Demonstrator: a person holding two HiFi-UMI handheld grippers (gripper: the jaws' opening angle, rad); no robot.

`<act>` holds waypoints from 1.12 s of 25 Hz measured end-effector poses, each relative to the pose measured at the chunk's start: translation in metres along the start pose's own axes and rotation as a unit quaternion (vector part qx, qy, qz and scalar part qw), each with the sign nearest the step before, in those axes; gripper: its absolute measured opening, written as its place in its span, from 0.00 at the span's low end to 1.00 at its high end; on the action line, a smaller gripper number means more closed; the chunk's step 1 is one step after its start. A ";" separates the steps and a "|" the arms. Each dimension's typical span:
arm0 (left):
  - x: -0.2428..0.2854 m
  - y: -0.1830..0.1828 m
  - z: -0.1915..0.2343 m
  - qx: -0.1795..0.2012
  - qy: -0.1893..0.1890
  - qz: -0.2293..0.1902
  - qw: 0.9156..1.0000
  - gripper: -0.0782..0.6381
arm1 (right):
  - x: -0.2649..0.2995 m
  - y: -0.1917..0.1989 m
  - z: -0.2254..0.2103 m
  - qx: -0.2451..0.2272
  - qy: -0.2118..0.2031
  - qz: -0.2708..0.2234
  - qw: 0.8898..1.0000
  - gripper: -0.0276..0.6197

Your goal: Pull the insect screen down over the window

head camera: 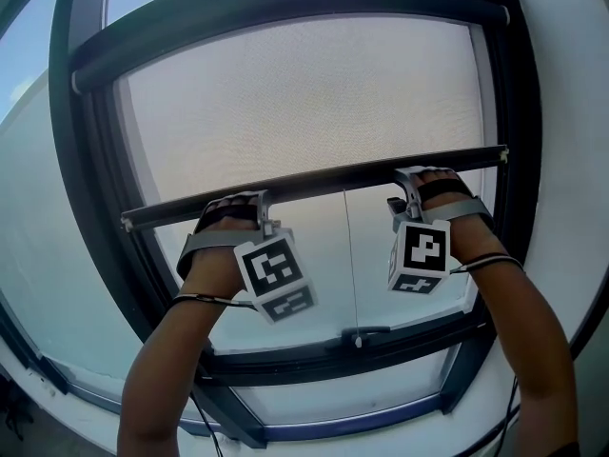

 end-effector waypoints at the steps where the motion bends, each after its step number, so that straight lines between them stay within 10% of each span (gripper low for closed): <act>1: -0.001 0.001 0.001 -0.001 0.005 0.000 1.000 0.36 | -0.001 -0.001 0.000 -0.001 -0.006 0.001 1.000 0.32; 28: -0.015 0.001 -0.055 -0.011 0.102 -0.014 0.995 0.34 | 0.001 0.004 0.058 -0.012 -0.089 -0.007 0.996 0.32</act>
Point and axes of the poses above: the fingertips, and each gripper's own axes: x forward along the fingers, z to its left, y out of its underside, the point moved 10 cm from there along -x, backward along the fingers, and after that the axes turned 13 degrees about -y, right-handed, at the moved point
